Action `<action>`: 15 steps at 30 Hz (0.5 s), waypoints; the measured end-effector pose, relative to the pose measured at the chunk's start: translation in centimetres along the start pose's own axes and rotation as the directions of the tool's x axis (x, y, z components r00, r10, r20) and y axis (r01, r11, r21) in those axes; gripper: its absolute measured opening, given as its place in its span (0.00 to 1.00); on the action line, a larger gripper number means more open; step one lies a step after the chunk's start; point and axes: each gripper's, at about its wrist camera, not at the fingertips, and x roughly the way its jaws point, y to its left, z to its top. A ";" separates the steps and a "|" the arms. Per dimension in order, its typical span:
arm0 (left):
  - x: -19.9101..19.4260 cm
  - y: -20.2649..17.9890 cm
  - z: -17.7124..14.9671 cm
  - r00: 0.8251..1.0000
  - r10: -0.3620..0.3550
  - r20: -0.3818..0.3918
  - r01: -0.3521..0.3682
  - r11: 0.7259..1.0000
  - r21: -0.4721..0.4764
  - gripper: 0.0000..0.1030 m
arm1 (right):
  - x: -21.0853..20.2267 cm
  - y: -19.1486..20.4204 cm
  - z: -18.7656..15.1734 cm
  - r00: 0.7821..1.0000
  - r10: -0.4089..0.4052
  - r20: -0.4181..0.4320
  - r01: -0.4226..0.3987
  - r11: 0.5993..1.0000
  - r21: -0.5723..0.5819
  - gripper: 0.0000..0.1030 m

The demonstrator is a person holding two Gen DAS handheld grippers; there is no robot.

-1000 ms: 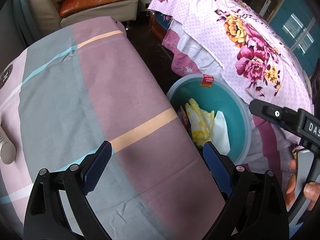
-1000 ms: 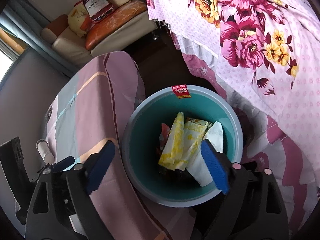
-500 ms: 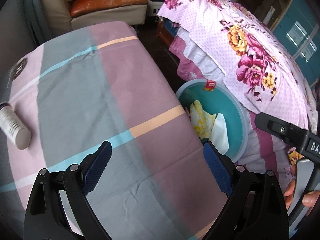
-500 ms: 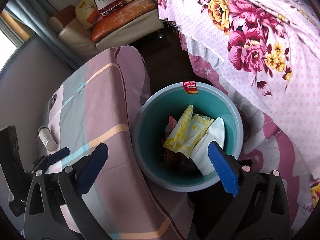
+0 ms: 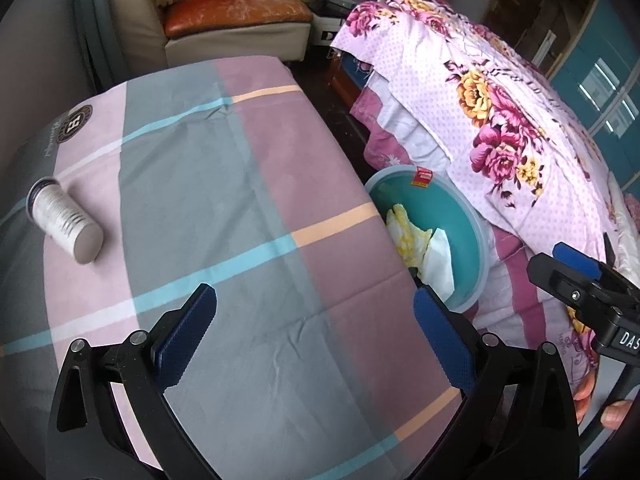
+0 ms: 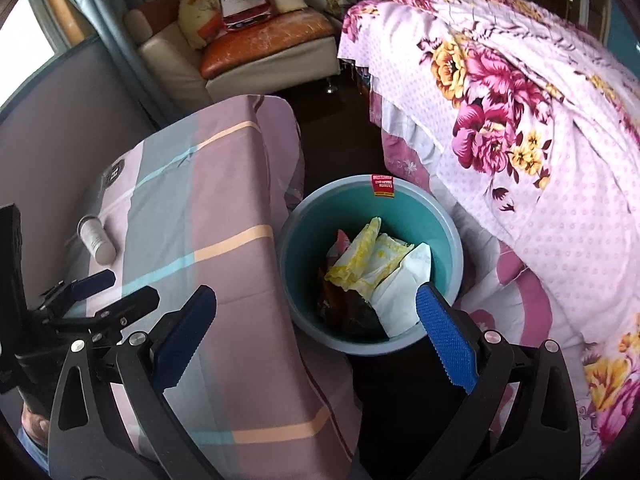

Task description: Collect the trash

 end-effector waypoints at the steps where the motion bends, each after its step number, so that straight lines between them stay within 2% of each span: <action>1: -0.4 0.0 -0.3 1.000 0.004 0.005 -0.004 1.000 0.001 0.96 | -0.6 0.3 -0.3 1.000 -0.001 0.010 0.001 1.000 -0.008 0.93; 15: -4.6 0.2 -3.1 0.996 0.043 0.078 -0.043 0.999 0.002 0.96 | -4.0 2.1 -2.8 0.999 0.002 0.047 0.001 0.998 -0.067 0.93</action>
